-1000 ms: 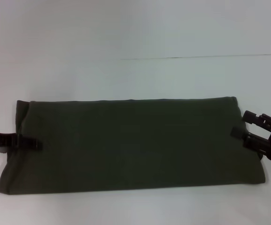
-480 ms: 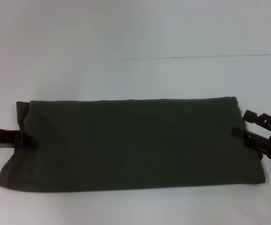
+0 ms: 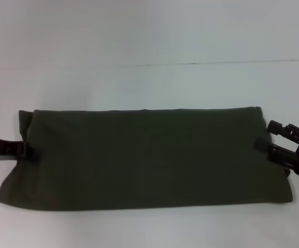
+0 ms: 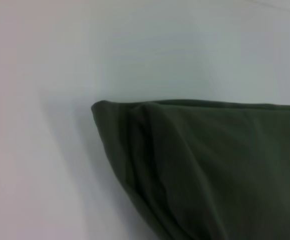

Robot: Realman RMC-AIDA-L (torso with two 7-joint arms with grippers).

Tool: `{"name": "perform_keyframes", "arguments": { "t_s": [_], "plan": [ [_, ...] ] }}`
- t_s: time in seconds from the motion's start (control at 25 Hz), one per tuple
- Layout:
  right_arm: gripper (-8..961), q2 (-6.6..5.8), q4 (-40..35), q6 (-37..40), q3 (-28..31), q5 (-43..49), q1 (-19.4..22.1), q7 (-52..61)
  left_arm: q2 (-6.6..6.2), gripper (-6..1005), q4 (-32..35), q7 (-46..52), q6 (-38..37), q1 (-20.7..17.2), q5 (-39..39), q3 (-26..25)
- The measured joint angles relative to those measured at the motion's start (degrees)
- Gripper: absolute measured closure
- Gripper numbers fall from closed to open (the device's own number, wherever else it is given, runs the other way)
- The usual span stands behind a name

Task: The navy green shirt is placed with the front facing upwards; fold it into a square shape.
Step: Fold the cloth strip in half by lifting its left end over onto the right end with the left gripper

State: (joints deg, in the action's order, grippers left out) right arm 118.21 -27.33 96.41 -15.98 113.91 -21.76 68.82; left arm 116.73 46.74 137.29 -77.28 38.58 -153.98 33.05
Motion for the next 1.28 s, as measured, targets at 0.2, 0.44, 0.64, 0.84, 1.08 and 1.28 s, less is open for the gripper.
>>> {"name": "perform_keyframes", "arguments": {
  "t_s": [0.2,0.44,0.64,0.84,1.08,1.28],
  "plan": [
    [161,0.31,0.0,-0.3,-0.3,0.3,-0.2,-0.1,0.23,892,3.7,0.2,-0.5,-0.9,0.0,-0.1],
    [161,0.59,0.0,-0.4,-0.4,0.4,-0.3,-0.3,-0.09,893,6.3,0.4,-1.4,-2.6,-0.4,-0.5],
    [161,0.65,0.2,-0.9,-1.1,0.4,-1.2,-0.2,-0.18,893,7.1,0.5,-2.4,-2.9,0.0,-0.8],
    [161,0.99,0.5,-2.9,-3.5,0.4,-1.9,-0.1,0.57,892,10.3,0.4,-8.3,-2.6,6.4,-1.1],
    [161,1.54,3.5,-7.7,-7.9,0.3,-4.6,-2.1,1.52,892,11.2,0.1,-14.8,-2.0,20.3,-0.6],
    [161,1.72,8.8,-14.7,-10.4,0.3,-8.6,-4.8,3.87,893,11.0,0.0,-15.3,-1.5,26.3,1.3]
  ]
}}
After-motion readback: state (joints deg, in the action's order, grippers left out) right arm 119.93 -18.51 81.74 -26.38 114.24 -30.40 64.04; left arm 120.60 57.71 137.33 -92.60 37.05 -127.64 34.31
